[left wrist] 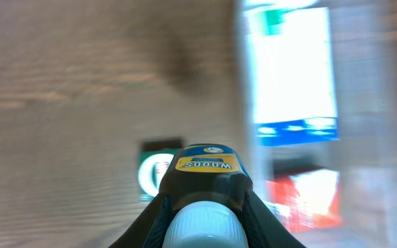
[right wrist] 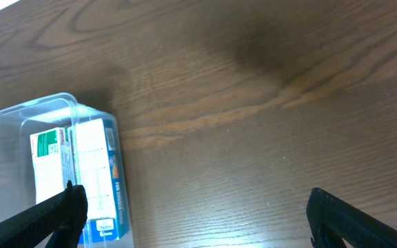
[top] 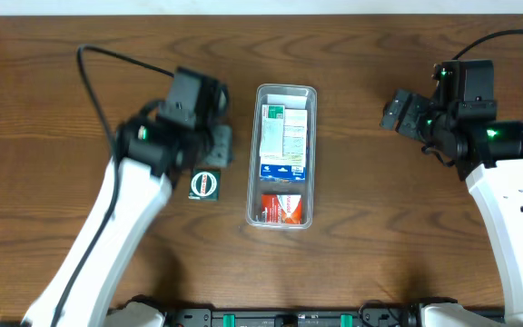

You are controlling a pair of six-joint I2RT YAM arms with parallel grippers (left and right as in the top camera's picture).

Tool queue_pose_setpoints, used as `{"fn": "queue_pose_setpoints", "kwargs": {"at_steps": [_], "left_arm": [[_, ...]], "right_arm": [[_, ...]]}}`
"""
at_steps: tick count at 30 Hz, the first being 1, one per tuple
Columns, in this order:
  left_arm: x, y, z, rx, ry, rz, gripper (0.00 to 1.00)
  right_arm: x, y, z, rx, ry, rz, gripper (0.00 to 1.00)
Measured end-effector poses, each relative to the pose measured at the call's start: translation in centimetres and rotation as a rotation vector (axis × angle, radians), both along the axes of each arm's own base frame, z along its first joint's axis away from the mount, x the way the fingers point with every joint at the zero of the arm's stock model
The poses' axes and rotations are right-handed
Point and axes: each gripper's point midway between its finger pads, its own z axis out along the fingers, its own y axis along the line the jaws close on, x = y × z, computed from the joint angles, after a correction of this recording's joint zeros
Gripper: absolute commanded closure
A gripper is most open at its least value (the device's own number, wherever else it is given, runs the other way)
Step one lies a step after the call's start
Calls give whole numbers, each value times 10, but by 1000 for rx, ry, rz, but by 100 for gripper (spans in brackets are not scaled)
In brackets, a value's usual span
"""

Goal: Pack container
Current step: 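Lift the bottle with the left gripper and carry it over the container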

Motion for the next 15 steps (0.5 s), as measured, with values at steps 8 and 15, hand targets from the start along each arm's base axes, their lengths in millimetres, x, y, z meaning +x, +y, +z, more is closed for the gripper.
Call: {"fn": "queue_pose_setpoints", "kwargs": {"at_steps": [8, 15], "left_arm": [[-40, -72, 16, -77, -41, -98, 74], [-36, -125, -33, -28, 13, -77, 74]], "right_arm": [[0, 0, 0, 0, 0, 0, 1], [0, 0, 0, 1, 0, 0, 1]]}}
